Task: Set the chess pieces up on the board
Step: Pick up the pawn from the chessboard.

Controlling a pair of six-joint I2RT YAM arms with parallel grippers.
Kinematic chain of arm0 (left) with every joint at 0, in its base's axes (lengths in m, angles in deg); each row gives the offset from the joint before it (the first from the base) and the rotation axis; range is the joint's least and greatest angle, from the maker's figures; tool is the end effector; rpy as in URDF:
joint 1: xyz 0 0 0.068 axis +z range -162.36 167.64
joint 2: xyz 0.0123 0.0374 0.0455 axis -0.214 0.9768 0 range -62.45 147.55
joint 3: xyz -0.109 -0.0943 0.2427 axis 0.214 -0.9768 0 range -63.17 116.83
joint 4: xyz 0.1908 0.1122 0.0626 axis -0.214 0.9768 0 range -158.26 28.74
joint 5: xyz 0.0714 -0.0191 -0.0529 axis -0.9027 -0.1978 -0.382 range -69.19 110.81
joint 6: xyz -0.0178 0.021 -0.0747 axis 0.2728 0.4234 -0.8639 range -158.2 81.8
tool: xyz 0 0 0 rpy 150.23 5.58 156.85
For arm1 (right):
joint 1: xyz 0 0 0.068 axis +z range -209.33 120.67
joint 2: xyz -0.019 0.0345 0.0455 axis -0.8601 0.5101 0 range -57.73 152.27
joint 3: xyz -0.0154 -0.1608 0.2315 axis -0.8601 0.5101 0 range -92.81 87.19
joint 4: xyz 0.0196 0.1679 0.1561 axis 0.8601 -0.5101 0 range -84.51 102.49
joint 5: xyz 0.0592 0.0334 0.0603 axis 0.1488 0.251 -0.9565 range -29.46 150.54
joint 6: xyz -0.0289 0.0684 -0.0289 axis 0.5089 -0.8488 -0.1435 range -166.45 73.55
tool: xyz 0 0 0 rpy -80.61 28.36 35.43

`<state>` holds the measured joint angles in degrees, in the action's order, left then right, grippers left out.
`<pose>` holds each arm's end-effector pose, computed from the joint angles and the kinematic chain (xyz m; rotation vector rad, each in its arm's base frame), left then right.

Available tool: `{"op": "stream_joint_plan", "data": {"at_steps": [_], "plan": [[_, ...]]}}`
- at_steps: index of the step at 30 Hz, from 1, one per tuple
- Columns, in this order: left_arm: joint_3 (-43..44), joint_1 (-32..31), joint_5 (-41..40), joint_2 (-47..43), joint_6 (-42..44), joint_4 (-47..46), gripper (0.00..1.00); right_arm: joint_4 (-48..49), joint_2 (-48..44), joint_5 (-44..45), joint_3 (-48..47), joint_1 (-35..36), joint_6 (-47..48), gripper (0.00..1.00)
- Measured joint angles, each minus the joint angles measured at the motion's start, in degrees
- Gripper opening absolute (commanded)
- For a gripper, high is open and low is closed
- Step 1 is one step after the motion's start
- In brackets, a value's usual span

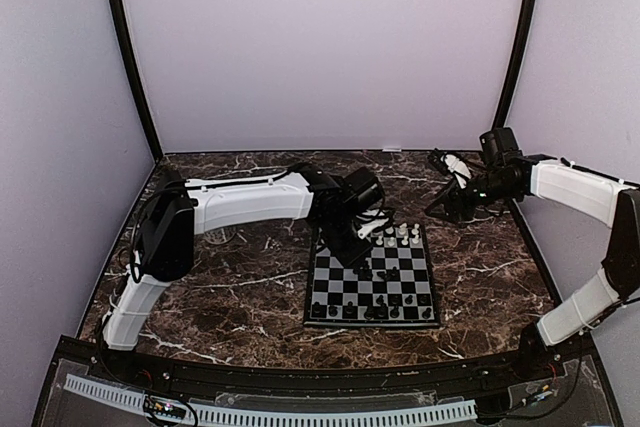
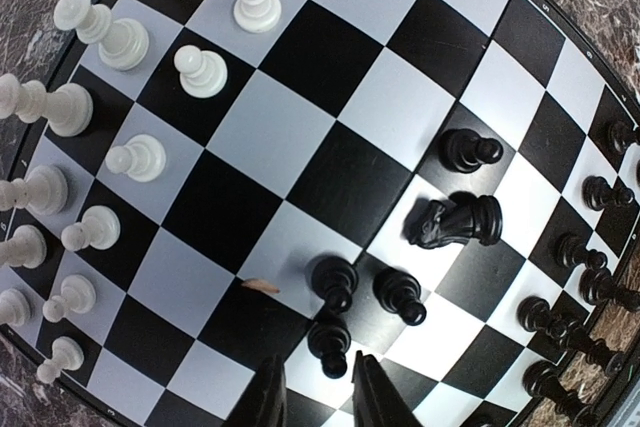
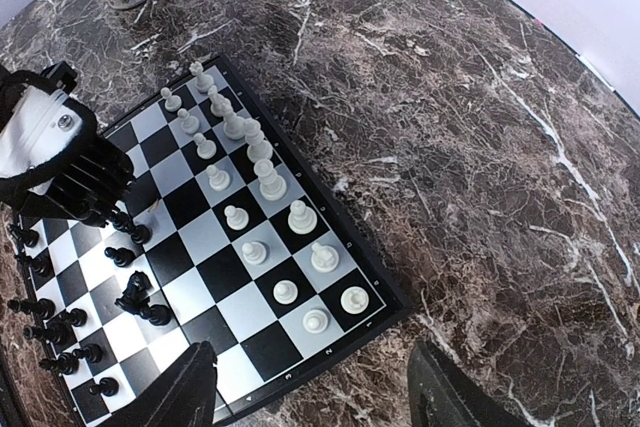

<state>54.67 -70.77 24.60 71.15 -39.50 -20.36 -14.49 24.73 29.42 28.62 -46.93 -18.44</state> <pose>0.2535 -0.4211 0.1845 1.3322 2.4034 -0.3991 0.2709 0.0959 0.2513 -1.0283 2.1225 0.5341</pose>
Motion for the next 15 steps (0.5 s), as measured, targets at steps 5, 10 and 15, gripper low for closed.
{"op": "stream_joint_plan", "data": {"at_steps": [5, 10, 15], "plan": [[0.11, 0.00, 0.07, 0.02, 0.04, 0.15, 0.19, -0.02, 0.15, -0.15, 0.00, 0.15, 0.02, 0.66], [0.20, 0.00, 0.26, 0.24, 0.17, 0.17, 0.18, -0.02, 0.28, -0.20, 0.00, 0.31, 0.02, 0.65], [0.20, 0.00, 0.35, 0.81, 0.22, 0.24, 0.16, -0.02, 0.33, -0.22, 0.00, 0.31, 0.02, 0.64]]}}
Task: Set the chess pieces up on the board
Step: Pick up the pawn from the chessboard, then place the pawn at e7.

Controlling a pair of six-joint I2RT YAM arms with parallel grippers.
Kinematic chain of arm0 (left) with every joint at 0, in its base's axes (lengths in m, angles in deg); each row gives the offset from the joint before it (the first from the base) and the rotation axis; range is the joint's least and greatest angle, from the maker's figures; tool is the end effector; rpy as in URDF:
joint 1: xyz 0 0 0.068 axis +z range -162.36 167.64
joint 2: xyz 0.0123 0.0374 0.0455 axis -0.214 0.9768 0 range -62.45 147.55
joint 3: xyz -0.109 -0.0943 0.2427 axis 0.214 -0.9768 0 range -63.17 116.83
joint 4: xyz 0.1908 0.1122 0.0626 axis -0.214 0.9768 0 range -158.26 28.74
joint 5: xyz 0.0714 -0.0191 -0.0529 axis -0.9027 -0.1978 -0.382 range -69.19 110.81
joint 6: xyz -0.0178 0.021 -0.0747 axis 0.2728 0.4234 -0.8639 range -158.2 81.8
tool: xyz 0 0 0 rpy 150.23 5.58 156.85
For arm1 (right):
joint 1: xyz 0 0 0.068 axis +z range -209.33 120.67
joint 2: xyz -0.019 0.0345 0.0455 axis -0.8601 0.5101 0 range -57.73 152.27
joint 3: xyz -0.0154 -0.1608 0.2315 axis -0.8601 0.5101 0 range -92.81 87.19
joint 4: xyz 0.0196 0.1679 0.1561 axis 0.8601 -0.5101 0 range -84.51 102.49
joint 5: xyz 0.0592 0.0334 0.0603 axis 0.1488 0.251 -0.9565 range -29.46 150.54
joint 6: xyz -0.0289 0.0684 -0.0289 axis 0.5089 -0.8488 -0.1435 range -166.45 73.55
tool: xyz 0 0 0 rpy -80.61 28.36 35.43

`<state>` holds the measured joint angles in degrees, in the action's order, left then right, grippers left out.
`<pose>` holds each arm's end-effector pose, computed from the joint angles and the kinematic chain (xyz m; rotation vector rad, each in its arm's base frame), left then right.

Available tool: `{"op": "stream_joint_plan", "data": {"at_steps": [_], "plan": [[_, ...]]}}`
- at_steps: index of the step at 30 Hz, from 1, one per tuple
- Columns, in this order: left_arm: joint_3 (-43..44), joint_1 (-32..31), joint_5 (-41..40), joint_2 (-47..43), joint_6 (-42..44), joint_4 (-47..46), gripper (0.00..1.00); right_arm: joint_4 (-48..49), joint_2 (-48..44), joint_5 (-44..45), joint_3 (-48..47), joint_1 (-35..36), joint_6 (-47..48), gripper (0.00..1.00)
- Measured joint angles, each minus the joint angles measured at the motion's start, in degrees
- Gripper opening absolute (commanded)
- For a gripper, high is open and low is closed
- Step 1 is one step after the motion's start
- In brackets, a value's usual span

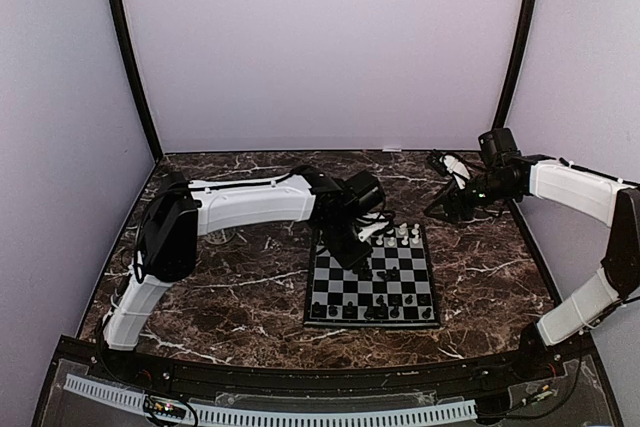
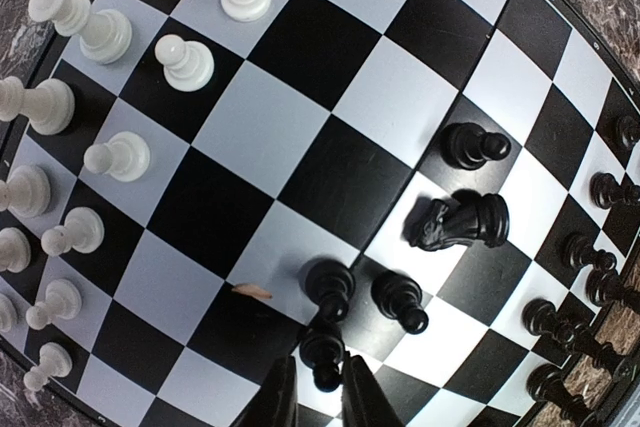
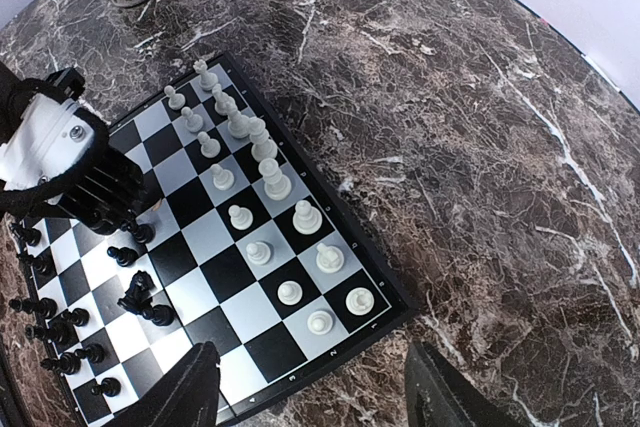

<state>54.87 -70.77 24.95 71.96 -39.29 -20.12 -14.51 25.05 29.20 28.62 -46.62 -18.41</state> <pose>0.2536 -0.4220 0.1786 1.3453 2.4141 -0.3970 0.2710 0.0978 0.2499 -1.0362 2.1238 0.5432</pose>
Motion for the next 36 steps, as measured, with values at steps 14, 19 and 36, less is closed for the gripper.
{"op": "stream_joint_plan", "data": {"at_steps": [14, 19, 36], "plan": [[2.80, -2.05, -0.31, 0.50, 1.36, 2.75, 0.05, -0.02, 0.15, -0.13, 0.00, 0.02, 0.00, 0.62], [2.99, -4.83, -0.55, 0.50, 2.12, 4.31, 0.04, -0.02, 0.37, -0.15, 0.00, 0.07, 0.00, 0.62], [2.99, -6.25, 0.24, 0.50, 2.60, 7.52, 0.04, -0.11, 0.92, -0.15, 0.00, 0.66, 0.11, 0.61]]}}
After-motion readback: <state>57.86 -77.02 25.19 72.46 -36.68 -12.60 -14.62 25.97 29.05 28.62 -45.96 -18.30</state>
